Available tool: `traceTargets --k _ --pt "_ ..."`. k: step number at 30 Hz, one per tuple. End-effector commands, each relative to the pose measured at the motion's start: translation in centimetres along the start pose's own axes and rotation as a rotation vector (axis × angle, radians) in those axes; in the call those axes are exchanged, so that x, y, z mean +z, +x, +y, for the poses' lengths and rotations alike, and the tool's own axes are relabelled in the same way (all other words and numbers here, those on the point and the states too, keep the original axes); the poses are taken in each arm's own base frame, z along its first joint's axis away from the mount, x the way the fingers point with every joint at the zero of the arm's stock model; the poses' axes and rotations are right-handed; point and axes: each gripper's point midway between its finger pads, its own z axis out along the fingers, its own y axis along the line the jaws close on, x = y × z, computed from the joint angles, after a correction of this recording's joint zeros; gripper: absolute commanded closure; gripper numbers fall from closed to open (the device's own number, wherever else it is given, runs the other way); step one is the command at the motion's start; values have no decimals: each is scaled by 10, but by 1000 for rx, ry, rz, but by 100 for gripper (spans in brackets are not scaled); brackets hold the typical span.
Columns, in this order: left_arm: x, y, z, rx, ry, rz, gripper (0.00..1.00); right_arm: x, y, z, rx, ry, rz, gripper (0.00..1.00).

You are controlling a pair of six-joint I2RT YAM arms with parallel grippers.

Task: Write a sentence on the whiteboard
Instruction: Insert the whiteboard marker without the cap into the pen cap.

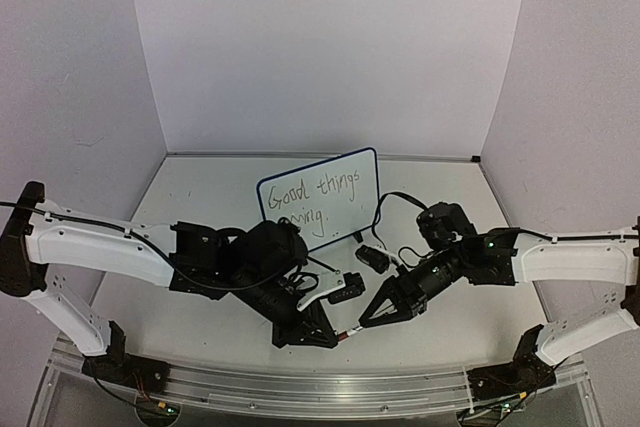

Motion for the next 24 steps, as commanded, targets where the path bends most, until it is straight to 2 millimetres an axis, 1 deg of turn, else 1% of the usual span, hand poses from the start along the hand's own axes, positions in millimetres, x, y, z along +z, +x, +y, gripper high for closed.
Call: traceTargets --k 1,8,14,18,21,24 --pt "-44 -96 -25 207 13 -357 100 -1 4 43 -124 -113 45 100" --pt "-49 -93 -27 214 9 -371 100 -2 3 45 -119 -114 39 100" --pt "-56 -99 -27 214 -1 -408 100 -1 -3 46 -119 -103 24 100" --pt "-54 -104 -30 205 23 -419 100 -3 -5 51 -144 -109 17 100" --pt "-50 -107 -28 186 20 -414 100 -4 -4 54 -149 -116 17 100" --pt "-49 -110 -32 169 56 -413 100 -6 -2 57 -158 -123 20 100"
